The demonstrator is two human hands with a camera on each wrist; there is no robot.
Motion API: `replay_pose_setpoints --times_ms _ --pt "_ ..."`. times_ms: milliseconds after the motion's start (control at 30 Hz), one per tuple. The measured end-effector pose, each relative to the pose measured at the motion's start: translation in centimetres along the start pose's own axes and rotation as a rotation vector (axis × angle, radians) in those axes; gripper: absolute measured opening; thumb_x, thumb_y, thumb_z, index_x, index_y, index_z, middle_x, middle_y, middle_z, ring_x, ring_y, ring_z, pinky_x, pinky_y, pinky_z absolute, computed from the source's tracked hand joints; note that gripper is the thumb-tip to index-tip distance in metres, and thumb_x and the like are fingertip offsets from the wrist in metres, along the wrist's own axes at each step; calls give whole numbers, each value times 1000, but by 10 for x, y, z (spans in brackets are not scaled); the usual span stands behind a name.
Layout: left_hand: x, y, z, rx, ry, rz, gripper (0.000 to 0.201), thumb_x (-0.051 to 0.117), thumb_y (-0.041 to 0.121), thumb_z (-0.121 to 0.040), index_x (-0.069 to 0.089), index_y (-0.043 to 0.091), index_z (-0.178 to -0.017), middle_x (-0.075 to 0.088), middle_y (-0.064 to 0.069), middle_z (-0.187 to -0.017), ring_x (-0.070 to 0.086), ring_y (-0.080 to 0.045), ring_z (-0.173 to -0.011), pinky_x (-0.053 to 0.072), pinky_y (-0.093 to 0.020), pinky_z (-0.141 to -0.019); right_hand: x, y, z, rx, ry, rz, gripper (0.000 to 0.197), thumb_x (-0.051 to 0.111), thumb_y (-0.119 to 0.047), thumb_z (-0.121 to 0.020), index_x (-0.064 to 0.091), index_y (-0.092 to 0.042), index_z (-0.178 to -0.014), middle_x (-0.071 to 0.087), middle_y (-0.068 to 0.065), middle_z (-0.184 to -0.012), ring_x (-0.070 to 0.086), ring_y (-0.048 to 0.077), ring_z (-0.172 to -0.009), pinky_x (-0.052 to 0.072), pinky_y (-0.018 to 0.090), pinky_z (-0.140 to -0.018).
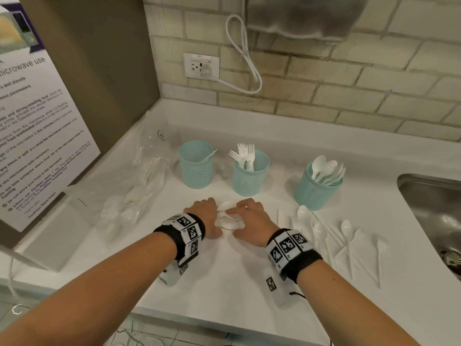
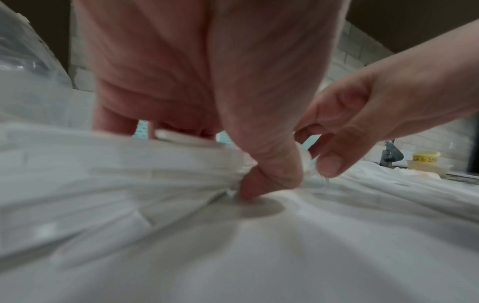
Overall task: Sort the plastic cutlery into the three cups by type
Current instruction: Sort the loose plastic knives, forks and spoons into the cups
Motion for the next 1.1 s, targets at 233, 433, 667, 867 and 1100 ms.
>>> replay_pose_setpoints --times_ms 233,433,667,867,1100 --pt "6 13 -2 112 -52 -105 52 60 32 -83 45 8 -127 52 -12 -126 51 -30 -116 45 -38 -95 -5 13 -6 90 73 -117 82 72 -11 -70 29 -21 -140 43 7 -133 31 26 -124 36 33 -102" --pt "-4 15 5 224 -47 -25 43 55 30 -90 38 6 -122 54 -14 -116 55 -31 -103 42 -36 -81 -19 15 -2 108 156 -70 69 71 -46 -72 41 -36 -134 57 0 -118 39 24 -111 29 31 -85" --pt "-42 10 10 353 4 517 31 52 24 -93 42 8 -117 58 -8 -91 54 -19 -76 48 -34 -65 -102 -11 23 -96 612 -408 95 85 -34 -63 32 -23 -142 40 1 -131 36 19 -120 26 20 -95" --pt "-61 12 13 352 142 824 27 56 23 -94 50 9 -116 52 7 -73 48 5 -50 36 -7 -48 -112 -10 25 -72 703 -622 107 86 -29 -63 21 -19 -146 24 4 -142 28 19 -134 26 26 -112" --pt "-47 -4 7 275 -3 1185 17 60 30 -89 49 18 -82 47 2 -64 36 -6 -44 33 -20 -46 -119 -3 26 -69 788 -938 89 73 -36 -79 18 -26 -148 27 -6 -141 37 13 -129 34 28 -108"
Point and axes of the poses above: each hand's wrist, its own z-axis away from the middle knuckle, its own x-axis out of the palm, y = z × x, the point moved 10 cm from there along -z, towards the middle knuckle
